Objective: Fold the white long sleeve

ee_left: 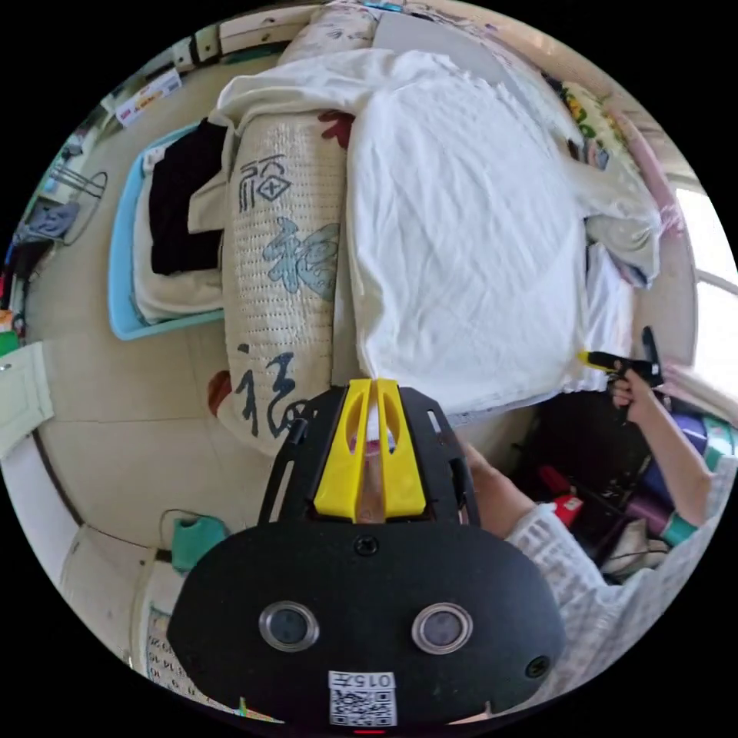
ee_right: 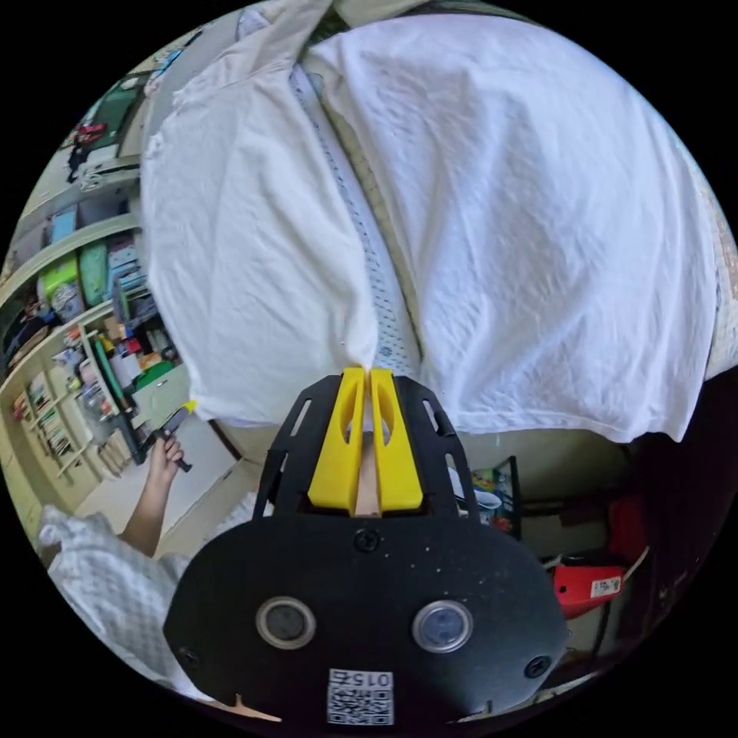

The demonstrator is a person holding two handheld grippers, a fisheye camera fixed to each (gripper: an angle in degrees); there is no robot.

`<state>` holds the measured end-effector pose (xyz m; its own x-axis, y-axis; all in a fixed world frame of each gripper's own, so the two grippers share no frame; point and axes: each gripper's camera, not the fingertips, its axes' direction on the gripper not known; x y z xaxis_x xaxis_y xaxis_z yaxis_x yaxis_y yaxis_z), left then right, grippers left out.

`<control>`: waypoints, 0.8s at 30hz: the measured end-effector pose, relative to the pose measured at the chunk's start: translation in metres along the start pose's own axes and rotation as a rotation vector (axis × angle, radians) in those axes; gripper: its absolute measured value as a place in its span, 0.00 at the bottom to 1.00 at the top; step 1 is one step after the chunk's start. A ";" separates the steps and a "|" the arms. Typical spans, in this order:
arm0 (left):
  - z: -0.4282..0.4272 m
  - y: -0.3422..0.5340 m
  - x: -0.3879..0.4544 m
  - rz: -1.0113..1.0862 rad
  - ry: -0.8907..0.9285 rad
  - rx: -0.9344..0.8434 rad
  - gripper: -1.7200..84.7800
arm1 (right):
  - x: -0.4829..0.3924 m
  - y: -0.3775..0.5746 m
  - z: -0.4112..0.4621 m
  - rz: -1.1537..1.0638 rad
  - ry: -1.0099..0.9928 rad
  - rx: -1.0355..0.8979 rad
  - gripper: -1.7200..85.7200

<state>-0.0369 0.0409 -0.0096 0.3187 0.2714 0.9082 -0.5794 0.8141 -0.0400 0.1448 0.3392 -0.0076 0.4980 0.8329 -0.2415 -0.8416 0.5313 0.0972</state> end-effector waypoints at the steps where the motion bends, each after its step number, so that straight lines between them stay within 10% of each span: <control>1: -0.019 -0.007 -0.010 -0.004 0.104 0.045 0.03 | -0.005 0.004 -0.023 -0.036 -0.042 0.030 0.01; 16: -0.034 -0.053 -0.077 -0.108 0.452 0.326 0.09 | -0.042 -0.028 -0.126 -0.218 0.108 0.277 0.11; 24: -0.021 -0.053 -0.047 -0.058 0.206 0.313 0.14 | -0.087 -0.062 -0.162 -0.304 0.265 0.223 0.16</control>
<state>-0.0052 -0.0044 -0.0587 0.4836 0.3529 0.8010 -0.7467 0.6438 0.1672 0.1196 0.2086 -0.1486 0.6199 0.5814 -0.5271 -0.5860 0.7897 0.1818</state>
